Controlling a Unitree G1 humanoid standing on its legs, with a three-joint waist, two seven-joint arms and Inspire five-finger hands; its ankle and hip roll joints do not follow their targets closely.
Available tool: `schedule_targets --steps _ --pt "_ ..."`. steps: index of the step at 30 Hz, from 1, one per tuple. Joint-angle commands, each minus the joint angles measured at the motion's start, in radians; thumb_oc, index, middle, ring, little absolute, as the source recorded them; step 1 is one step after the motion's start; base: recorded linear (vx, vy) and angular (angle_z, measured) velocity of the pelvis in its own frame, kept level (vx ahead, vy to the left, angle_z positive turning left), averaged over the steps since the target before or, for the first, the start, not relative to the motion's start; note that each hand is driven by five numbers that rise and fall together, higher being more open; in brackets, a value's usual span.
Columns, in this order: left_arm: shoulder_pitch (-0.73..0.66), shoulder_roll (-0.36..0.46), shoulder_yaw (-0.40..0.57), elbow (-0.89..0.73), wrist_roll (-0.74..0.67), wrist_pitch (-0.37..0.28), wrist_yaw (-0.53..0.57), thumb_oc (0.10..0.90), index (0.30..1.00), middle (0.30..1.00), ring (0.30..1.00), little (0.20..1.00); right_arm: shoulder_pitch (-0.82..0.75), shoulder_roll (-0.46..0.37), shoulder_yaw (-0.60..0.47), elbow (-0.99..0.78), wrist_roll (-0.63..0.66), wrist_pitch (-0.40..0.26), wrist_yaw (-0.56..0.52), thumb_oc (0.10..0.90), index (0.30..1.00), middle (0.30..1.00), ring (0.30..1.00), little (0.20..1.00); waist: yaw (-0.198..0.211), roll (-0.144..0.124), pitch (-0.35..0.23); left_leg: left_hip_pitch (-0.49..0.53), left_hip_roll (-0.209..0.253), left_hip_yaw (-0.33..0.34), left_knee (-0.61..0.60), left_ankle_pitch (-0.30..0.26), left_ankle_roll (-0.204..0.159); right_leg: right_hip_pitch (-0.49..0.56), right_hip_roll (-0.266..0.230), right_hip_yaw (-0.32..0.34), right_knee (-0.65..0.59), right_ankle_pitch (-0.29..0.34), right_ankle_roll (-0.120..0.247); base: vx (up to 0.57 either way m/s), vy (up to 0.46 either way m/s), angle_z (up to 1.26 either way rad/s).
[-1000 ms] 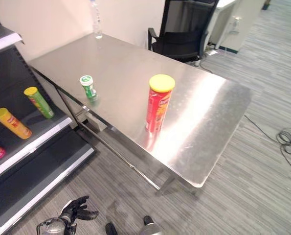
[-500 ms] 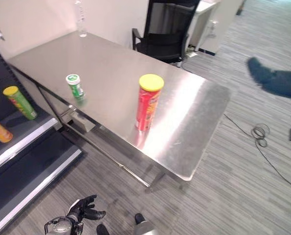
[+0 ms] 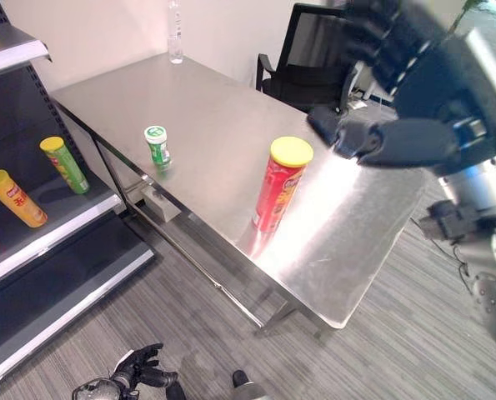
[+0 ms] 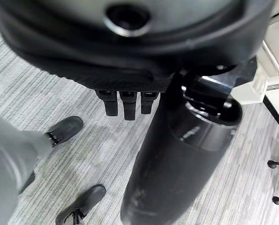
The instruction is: Put the goods on the table back onto the shelves and tidy them up.
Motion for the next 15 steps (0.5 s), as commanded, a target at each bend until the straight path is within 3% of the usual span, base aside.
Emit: schedule_targets --steps 1,5,15 --pt "-0.025 0.042 0.031 -0.023 0.009 -0.047 -0.027 0.8 0.9 0.9 0.9 0.9 -0.06 -0.012 -0.049 0.071 -0.024 -0.023 0.025 0.8 0.9 0.9 0.9 0.9 0.071 -0.052 -0.07 0.102 0.027 0.042 0.013 -0.193 -0.061 -0.158 -0.023 -0.022 0.004 0.079 0.068 0.01 -0.045 0.15" --pt "-0.023 0.037 0.031 -0.022 0.005 -0.046 -0.029 0.8 0.9 0.9 0.9 0.9 -0.034 -0.051 -0.041 0.108 -0.089 -0.007 0.023 0.8 0.9 0.9 0.9 0.9 0.074 -0.053 -0.072 0.101 0.037 0.028 0.013 -0.189 -0.071 -0.144 -0.02 -0.044 0.004 0.067 0.056 0.03 -0.076 0.17" --pt "-0.026 0.037 0.02 -0.022 -0.002 -0.046 -0.024 0.8 0.9 0.9 0.9 0.9 -0.083 -0.053 -0.009 0.219 -0.16 -0.012 -0.025 0.8 0.9 0.9 0.9 0.9 0.095 -0.048 -0.077 0.102 0.067 -0.012 0.013 -0.183 -0.095 -0.104 -0.006 -0.095 0.004 0.025 0.032 0.04 -0.063 0.17"
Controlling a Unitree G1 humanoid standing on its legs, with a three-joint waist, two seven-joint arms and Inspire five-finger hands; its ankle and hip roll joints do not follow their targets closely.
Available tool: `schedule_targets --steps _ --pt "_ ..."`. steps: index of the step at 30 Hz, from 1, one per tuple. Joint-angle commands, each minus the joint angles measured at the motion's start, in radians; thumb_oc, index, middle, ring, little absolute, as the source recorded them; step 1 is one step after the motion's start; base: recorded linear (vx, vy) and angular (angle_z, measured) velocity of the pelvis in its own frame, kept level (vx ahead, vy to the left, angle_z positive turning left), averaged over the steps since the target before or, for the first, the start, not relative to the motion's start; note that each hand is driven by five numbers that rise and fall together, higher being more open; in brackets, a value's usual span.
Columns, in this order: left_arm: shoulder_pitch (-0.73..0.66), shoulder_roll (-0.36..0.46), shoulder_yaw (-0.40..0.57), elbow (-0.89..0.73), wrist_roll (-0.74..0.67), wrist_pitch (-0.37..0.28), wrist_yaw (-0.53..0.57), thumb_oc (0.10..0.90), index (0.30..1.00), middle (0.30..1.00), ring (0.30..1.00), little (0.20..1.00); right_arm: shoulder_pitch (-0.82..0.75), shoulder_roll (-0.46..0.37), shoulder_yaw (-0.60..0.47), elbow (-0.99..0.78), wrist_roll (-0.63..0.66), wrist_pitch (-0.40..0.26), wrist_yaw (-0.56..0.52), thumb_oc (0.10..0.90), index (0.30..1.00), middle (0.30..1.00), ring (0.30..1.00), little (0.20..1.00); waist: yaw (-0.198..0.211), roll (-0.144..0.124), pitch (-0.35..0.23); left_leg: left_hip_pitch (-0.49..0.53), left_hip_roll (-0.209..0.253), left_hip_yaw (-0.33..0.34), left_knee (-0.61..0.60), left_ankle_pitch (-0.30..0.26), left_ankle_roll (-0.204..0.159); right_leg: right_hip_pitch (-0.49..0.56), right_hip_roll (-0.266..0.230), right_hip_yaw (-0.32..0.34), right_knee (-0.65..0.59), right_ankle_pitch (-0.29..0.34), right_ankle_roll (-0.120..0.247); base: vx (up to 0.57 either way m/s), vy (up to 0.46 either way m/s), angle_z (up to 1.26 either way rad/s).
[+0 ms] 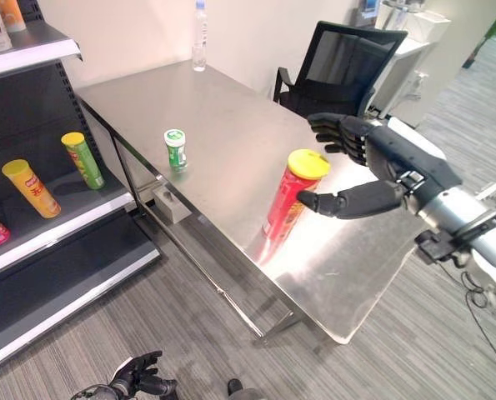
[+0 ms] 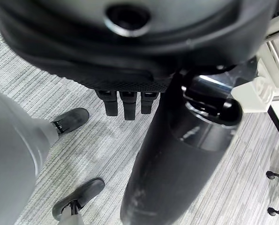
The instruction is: Put the goods on the table back onto the shelves and tidy them up.
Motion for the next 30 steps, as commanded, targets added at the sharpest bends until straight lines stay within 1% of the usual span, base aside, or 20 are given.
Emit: schedule_targets --steps 1,5,7,10,12,16,17,23,30 --pt "-0.038 0.036 0.02 -0.024 -0.002 -0.047 -0.006 0.8 0.9 0.9 0.9 0.9 -0.151 0.011 -0.066 0.106 0.012 -0.071 -0.078 0.8 0.9 0.9 0.9 0.9 0.087 -0.029 -0.046 0.125 0.066 0.073 0.012 -0.2 -0.078 -0.12 -0.017 -0.008 0.006 0.036 0.054 0.06 -0.079 0.26" --pt "-0.037 0.036 0.015 -0.024 -0.003 -0.046 -0.009 0.8 0.9 0.9 0.9 0.9 -0.143 0.007 -0.064 0.129 0.02 -0.066 -0.069 0.8 0.9 0.9 0.9 0.9 0.093 -0.028 -0.049 0.124 0.074 0.06 0.012 -0.196 -0.088 -0.109 -0.011 -0.025 0.006 0.024 0.048 0.05 -0.062 0.05" --pt "-0.036 0.036 0.012 -0.029 -0.008 -0.045 -0.011 0.8 0.9 0.9 0.9 0.9 -0.13 -0.012 -0.055 0.134 0.015 -0.058 -0.057 0.8 0.9 0.9 0.9 0.9 0.096 -0.028 -0.049 0.121 0.081 0.051 0.012 -0.192 -0.096 -0.104 -0.007 -0.037 0.006 0.016 0.043 0.04 -0.078 0.07" --pt "-0.036 0.034 0.011 -0.028 -0.008 -0.045 -0.012 0.8 0.9 0.9 0.9 0.9 -0.131 -0.013 -0.048 0.138 0.017 -0.056 -0.055 0.8 0.9 0.9 0.9 0.9 0.098 -0.027 -0.049 0.119 0.084 0.046 0.012 -0.191 -0.099 -0.101 -0.004 -0.044 0.006 0.009 0.039 0.02 -0.046 0.11" --pt "-0.031 0.029 0.006 -0.032 -0.012 -0.044 -0.015 0.8 0.9 0.9 0.9 0.9 -0.143 -0.009 -0.025 0.145 0.028 -0.053 -0.045 0.8 0.9 0.9 0.9 0.9 0.102 -0.024 -0.049 0.119 0.088 0.04 0.012 -0.19 -0.103 -0.093 0.001 -0.053 0.006 0.0 0.035 0.04 -0.051 0.16" --pt "-0.027 0.027 0.004 -0.031 -0.016 -0.043 -0.017 0.8 0.9 0.9 0.9 0.9 -0.15 -0.011 -0.001 0.154 0.044 -0.046 -0.029 0.8 0.9 0.9 0.9 0.9 0.107 -0.023 -0.049 0.121 0.09 0.036 0.012 -0.189 -0.106 -0.085 0.003 -0.062 0.006 -0.007 0.032 0.02 -0.028 0.09" --pt "-0.027 0.027 0.004 -0.026 -0.015 -0.044 -0.019 0.8 0.9 0.9 0.9 0.9 -0.155 -0.013 0.025 0.167 0.039 -0.041 -0.019 0.8 0.9 0.9 0.9 0.9 0.11 -0.024 -0.051 0.123 0.092 0.034 0.012 -0.189 -0.107 -0.078 0.004 -0.068 0.006 -0.011 0.03 0.01 -0.021 0.09" --pt "-0.023 0.026 0.0 -0.025 -0.02 -0.044 -0.019 0.8 0.9 0.9 0.9 0.9 -0.171 -0.018 0.053 0.21 0.018 -0.031 -0.02 0.8 0.9 0.9 0.9 0.9 0.115 -0.023 -0.052 0.122 0.092 0.032 0.012 -0.188 -0.108 -0.073 0.003 -0.073 0.006 -0.014 0.029 0.0 -0.003 0.01" --pt "-0.017 0.026 -0.001 -0.026 -0.026 -0.043 -0.019 0.8 0.9 0.9 0.9 0.9 -0.208 -0.005 0.097 0.252 0.007 -0.025 -0.024 0.8 0.9 0.9 0.9 0.9 0.122 -0.021 -0.051 0.123 0.091 0.028 0.012 -0.19 -0.106 -0.07 0.002 -0.076 0.006 -0.016 0.028 0.0 0.0 0.0"
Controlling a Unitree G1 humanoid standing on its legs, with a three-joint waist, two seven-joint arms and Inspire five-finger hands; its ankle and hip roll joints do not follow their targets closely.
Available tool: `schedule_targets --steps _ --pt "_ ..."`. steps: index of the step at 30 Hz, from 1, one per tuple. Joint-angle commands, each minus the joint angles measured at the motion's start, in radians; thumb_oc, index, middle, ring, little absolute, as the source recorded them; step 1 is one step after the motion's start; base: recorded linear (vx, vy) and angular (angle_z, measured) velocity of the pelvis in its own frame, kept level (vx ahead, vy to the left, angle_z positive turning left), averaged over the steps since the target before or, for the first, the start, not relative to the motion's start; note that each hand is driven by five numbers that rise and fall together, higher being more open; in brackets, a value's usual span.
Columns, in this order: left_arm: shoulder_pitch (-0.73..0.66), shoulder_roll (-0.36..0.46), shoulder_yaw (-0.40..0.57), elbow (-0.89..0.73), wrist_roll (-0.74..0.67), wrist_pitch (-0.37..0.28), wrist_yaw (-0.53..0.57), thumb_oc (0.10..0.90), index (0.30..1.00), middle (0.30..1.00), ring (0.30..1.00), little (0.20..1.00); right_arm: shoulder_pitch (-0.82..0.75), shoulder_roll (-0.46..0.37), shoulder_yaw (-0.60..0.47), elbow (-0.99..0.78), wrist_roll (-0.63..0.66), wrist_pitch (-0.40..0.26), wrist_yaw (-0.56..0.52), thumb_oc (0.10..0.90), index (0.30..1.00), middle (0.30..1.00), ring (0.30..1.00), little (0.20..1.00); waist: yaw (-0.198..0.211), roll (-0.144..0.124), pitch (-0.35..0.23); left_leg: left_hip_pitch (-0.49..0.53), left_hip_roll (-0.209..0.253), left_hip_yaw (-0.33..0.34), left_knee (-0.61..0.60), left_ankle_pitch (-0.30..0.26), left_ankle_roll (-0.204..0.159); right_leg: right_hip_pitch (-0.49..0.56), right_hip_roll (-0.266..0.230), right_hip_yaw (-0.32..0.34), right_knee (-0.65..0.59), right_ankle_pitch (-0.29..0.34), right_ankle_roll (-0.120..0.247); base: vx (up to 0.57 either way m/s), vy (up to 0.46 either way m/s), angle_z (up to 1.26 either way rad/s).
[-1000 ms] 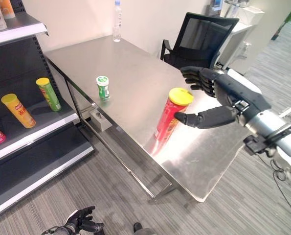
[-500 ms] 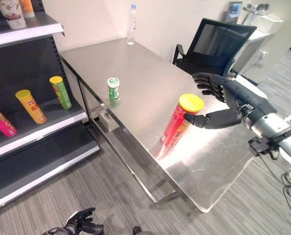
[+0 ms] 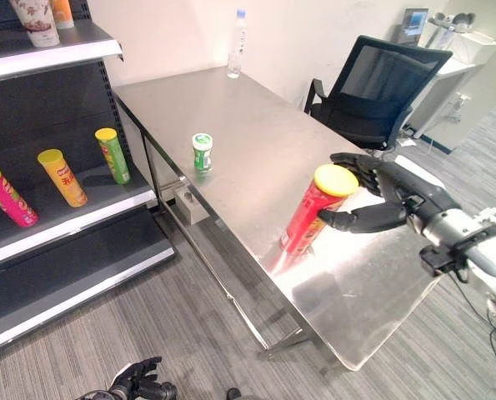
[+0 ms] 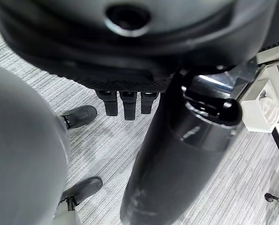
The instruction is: Put the goods on the table back onto the shelves and tidy them up.
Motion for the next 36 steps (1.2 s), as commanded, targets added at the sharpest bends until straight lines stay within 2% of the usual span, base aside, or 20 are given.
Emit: schedule_targets --steps 1,10,20,36 --pt "-0.045 0.028 0.008 -0.026 -0.017 -0.043 -0.017 0.8 0.9 0.9 0.9 0.9 -0.189 -0.001 -0.029 0.066 0.011 -0.054 -0.035 0.8 0.9 0.9 0.9 0.9 0.081 -0.022 -0.036 0.144 0.08 0.082 0.013 -0.2 -0.093 -0.075 -0.016 -0.018 0.005 -0.006 0.051 0.0 0.0 0.0" --pt "-0.047 0.027 0.012 -0.013 -0.024 -0.043 -0.009 0.8 0.9 0.9 0.9 0.9 -0.252 0.016 0.02 0.085 0.014 -0.055 -0.049 0.8 0.9 0.9 0.9 0.9 0.092 -0.027 -0.031 0.141 0.084 0.075 0.013 -0.198 -0.096 -0.069 -0.014 -0.027 0.005 -0.013 0.046 0.0 0.0 0.0" --pt "-0.043 0.028 0.012 -0.012 -0.026 -0.043 -0.008 0.8 0.9 0.9 0.9 0.9 -0.274 0.013 0.025 0.081 0.008 -0.062 -0.053 0.8 0.9 0.9 0.9 0.9 0.099 -0.032 -0.034 0.147 0.088 0.07 0.013 -0.2 -0.099 -0.058 -0.01 -0.034 0.005 -0.022 0.043 0.0 0.0 0.0" --pt "-0.043 0.029 0.013 -0.017 -0.04 -0.044 -0.004 0.8 0.9 0.9 0.9 0.9 -0.35 0.014 0.121 0.109 -0.011 -0.053 -0.05 0.8 0.9 0.9 0.9 0.9 0.118 -0.042 -0.03 0.143 0.091 0.056 0.013 -0.197 -0.103 -0.051 -0.008 -0.052 0.005 -0.029 0.039 0.0 -0.004 0.03"
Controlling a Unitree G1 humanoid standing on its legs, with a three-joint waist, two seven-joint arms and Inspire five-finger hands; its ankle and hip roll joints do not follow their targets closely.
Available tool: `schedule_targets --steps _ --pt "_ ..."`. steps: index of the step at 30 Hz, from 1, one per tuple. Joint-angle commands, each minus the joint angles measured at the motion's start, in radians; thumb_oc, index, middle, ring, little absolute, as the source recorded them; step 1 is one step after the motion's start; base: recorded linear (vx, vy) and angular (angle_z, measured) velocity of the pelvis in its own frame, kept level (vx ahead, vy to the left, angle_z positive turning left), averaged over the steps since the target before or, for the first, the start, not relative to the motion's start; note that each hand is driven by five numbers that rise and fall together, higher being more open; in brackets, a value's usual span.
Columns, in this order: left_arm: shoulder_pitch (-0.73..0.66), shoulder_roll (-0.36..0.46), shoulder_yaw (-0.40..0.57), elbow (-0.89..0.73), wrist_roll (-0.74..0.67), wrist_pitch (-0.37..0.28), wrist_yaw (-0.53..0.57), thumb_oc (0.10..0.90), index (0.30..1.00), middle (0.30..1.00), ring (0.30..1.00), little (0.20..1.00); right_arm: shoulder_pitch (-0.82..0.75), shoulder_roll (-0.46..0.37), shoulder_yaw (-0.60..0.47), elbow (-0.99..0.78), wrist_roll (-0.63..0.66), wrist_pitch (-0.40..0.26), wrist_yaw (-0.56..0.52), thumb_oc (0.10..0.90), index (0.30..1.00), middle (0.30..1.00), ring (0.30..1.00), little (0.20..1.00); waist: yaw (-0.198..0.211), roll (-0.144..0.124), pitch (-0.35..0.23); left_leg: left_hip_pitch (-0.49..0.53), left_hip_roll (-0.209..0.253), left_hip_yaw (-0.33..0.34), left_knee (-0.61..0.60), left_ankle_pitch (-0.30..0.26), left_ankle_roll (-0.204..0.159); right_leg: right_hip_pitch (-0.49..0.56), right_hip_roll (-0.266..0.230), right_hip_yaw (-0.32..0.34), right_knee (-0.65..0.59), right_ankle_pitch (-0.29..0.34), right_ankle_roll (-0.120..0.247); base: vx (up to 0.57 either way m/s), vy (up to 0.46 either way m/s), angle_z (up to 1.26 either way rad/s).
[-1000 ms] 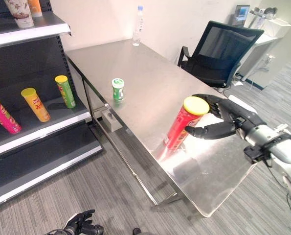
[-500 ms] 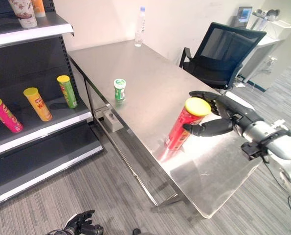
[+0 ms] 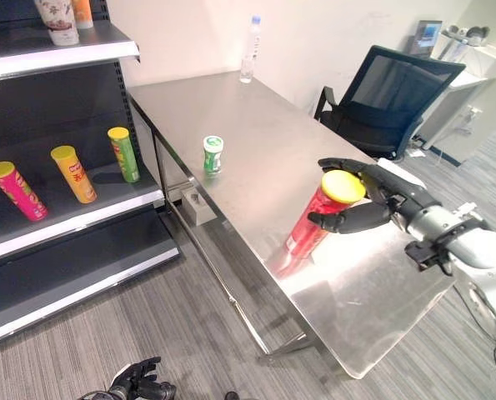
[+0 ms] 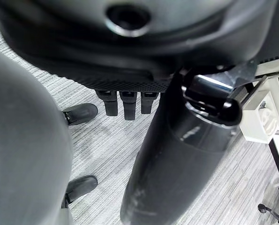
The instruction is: Put the goods on the table back onto the shelves and tidy them up.
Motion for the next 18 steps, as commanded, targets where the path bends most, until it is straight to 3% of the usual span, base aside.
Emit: schedule_targets --steps 1,2,10,18 --pt "-0.043 0.029 0.012 -0.016 -0.021 -0.043 -0.006 0.8 0.9 0.9 0.9 0.9 -0.2 0.014 -0.028 0.074 0.013 -0.059 -0.049 0.595 0.592 0.592 0.592 0.592 0.078 -0.03 -0.023 0.146 0.092 0.076 0.013 -0.201 -0.102 -0.057 -0.011 -0.029 0.005 -0.029 0.039 0.0 -0.012 0.09" --pt "-0.045 0.03 0.012 -0.014 -0.023 -0.044 -0.003 0.8 0.9 0.9 0.9 0.9 -0.206 0.014 -0.016 0.082 -0.002 -0.058 -0.055 0.4 0.3 0.3 0.3 0.3 0.08 -0.031 -0.021 0.145 0.093 0.074 0.013 -0.2 -0.103 -0.057 -0.011 -0.032 0.005 -0.03 0.038 0.0 -0.012 0.11" --pt "-0.043 0.032 0.019 -0.02 -0.027 -0.044 0.001 0.8 0.9 0.9 0.9 0.9 -0.207 0.009 -0.01 0.082 -0.025 -0.061 -0.059 0.4 0.3 0.3 0.3 0.3 0.083 -0.033 -0.017 0.141 0.094 0.068 0.013 -0.199 -0.105 -0.056 -0.011 -0.038 0.005 -0.03 0.035 -0.01 -0.01 0.06" --pt "-0.05 0.039 0.046 -0.033 -0.04 -0.054 0.022 0.8 0.9 0.9 0.9 0.9 -0.217 0.019 -0.114 -0.002 -0.04 -0.12 -0.124 0.4 0.3 0.3 0.3 0.3 0.081 -0.034 -0.02 0.153 0.106 0.058 0.013 -0.201 -0.106 -0.045 -0.001 -0.04 0.005 -0.04 0.026 -0.01 -0.042 0.01"
